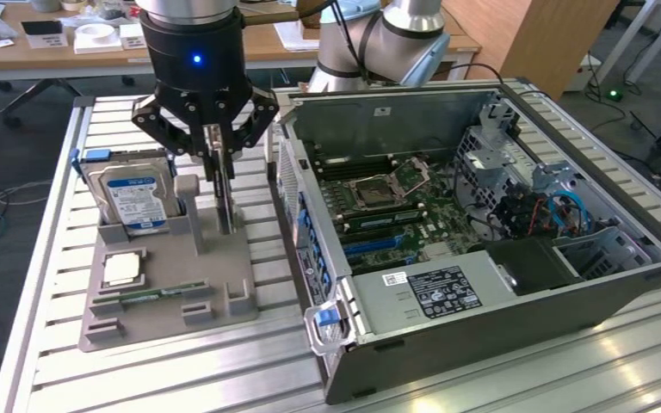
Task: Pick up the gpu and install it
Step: 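Pick up the gpu and move the gpu toward the slot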
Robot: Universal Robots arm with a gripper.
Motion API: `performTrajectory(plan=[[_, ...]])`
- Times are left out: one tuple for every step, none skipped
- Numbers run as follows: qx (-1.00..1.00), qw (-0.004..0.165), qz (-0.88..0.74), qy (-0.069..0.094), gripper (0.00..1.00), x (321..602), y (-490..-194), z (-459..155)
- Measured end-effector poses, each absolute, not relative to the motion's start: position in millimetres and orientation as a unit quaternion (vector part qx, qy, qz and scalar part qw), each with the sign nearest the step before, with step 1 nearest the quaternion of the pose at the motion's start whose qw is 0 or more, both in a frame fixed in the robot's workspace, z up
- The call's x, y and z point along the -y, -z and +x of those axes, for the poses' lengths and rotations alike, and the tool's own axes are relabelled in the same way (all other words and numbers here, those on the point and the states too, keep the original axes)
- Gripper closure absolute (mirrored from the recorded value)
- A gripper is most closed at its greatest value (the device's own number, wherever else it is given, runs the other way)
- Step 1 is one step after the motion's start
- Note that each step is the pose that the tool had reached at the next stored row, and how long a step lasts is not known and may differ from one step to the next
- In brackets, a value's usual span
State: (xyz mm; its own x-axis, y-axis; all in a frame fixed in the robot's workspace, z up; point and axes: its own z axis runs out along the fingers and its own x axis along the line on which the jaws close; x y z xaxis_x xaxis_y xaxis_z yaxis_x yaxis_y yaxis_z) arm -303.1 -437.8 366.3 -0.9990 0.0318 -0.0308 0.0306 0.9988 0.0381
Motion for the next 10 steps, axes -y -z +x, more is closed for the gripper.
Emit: performTrajectory(plan=[[-1.000,0.016,0.016,-0.019,0.74,438,-366,-303],[-1.000,0.016,0.016,-0.019,0.74,438,-366,-303],[-1.000,0.016,0.016,-0.019,0.74,438,-366,-303],[-1.000,0.016,0.016,-0.019,0.74,438,-367,-303],[-1.000,0.016,0.016,-0.019,0.74,438,-369,-303],[-1.000,0.016,0.016,-0.019,0.74,438,-371,-303],[-1.000,0.016,0.016,-0.019,0.74,438,-373,-303],[-1.000,0.016,0.016,-0.019,0.74,438,-375,-303],[-1.000,0.016,0.016,-0.019,0.74,438,-377,-303],[-1.000,0.016,0.016,-0.019,0.74,438,-380,-303]])
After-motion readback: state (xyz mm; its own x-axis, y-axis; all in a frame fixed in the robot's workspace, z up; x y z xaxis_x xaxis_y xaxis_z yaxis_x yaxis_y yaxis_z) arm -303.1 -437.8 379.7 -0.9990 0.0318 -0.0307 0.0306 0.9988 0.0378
